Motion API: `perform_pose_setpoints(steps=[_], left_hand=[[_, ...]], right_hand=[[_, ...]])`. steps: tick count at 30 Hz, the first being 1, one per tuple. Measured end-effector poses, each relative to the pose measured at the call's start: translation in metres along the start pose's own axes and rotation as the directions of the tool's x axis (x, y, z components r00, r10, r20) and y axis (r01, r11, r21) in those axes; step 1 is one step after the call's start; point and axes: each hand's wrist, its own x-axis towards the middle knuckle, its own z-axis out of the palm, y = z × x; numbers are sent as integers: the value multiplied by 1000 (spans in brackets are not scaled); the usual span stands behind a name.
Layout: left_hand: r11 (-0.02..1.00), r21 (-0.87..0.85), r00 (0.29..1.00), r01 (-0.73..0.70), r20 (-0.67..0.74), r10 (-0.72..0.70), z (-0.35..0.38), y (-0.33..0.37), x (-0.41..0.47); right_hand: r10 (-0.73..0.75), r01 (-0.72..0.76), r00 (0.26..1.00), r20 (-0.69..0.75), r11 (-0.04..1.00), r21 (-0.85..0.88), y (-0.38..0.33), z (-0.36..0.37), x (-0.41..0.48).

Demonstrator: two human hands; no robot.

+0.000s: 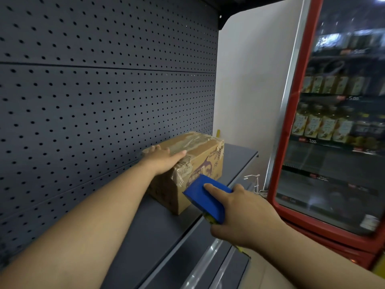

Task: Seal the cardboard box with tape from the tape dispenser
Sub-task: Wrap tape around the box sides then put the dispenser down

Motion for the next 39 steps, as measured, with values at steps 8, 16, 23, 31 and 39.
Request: perform_pose_setpoints(steps=[8,16,23,31,39], left_hand=[[1000,-16,994,-12,-107,11,17,-4,-4],[1000,-11,995,-26,-100,25,15,-4,-5],[999,23,996,-33,-82,35,11,-3,-8],[1000,-20,998,-20,-57,18,11,-6,-9],[927,-164,869,-338,-434,240,35,-2,-17]], right_hand=[[6,-6,1000,-3,1000,3,-15,-4,26],[-16,16,1000,-26,1000,13,-1,-14,32],[-32,33,999,-25,999,32,0,-9,36],[-16,18,998,59,999,-40,15,2,36],[164,-143,974,-159,981,133,58,-2,34]])
